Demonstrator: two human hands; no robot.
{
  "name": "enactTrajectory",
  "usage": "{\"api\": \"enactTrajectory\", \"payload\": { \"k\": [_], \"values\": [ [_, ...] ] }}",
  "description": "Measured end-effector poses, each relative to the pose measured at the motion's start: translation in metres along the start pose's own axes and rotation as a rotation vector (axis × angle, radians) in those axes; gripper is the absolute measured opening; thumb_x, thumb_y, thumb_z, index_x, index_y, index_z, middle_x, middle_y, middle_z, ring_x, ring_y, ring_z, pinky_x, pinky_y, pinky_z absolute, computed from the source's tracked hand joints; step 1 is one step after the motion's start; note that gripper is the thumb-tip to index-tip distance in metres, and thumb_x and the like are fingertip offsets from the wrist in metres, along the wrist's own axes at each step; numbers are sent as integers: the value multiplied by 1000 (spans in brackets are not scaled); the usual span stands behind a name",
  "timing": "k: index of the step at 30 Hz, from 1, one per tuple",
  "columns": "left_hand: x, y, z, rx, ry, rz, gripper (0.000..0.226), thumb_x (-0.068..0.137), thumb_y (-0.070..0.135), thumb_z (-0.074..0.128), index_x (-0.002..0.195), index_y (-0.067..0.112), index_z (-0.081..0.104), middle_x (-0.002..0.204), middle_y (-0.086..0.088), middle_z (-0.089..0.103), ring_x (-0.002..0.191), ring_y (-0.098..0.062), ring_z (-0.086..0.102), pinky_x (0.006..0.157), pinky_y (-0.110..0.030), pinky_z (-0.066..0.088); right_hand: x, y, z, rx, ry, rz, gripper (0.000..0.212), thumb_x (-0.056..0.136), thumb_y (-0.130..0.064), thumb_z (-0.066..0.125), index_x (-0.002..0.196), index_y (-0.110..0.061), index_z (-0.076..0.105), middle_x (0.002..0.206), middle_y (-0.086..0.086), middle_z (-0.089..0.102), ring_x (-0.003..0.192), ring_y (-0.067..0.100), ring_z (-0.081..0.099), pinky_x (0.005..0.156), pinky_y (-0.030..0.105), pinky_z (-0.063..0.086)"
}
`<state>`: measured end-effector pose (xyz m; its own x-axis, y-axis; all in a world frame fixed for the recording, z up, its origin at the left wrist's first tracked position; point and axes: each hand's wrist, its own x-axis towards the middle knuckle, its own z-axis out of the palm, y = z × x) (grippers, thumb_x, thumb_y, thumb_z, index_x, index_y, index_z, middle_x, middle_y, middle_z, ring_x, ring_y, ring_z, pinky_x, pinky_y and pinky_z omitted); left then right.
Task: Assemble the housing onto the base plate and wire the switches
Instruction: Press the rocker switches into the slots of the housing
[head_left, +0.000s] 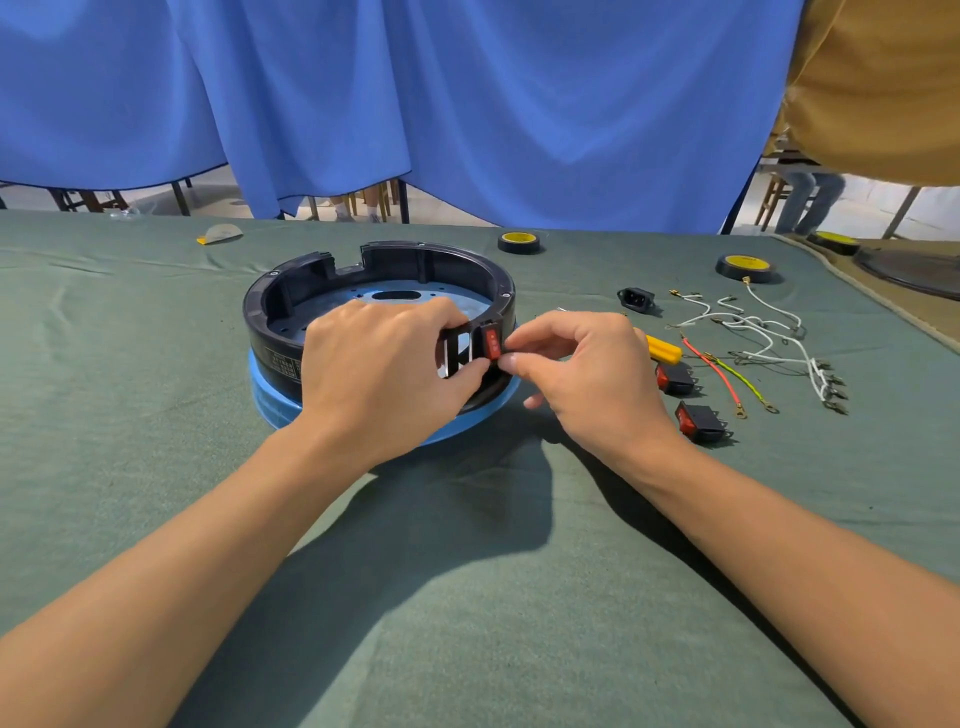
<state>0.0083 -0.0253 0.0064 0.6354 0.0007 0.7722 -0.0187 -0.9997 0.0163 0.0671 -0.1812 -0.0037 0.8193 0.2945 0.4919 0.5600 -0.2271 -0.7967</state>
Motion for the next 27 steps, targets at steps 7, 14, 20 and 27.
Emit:
{"api": "enactTrajectory", "payload": {
  "k": [7,14,20,27],
  "values": [
    [0,4,2,24,-14,-70,24,70,43,80,82,25,71,59,4,65,59,-32,63,60,-29,26,3,-1,8,-86,48,-14,16,82,-4,71,79,-18,76,66,-9,69,49,9,66,46,24,56],
    [0,5,4,22,-46,-83,25,73,47,74,83,25,68,63,4,67,63,-32,63,61,-30,28,0,0,8,-157,66,-128,10,89,-13,62,88,-14,73,77,-6,68,69,12,65,62,39,58],
    [-2,6,0,-22,-19,-76,33,74,52,55,80,24,71,61,5,68,60,-32,63,60,-28,27,8,1,1,-60,51,-80,3,88,-20,70,90,-19,70,79,-7,69,68,12,67,61,39,59],
    [-2,6,-2,-79,-11,-76,33,77,47,52,81,23,74,62,3,69,60,-32,63,61,-29,31,9,-1,0,10,29,-49,6,86,-17,72,87,-20,67,68,-6,67,56,10,66,44,24,54]
  ]
}}
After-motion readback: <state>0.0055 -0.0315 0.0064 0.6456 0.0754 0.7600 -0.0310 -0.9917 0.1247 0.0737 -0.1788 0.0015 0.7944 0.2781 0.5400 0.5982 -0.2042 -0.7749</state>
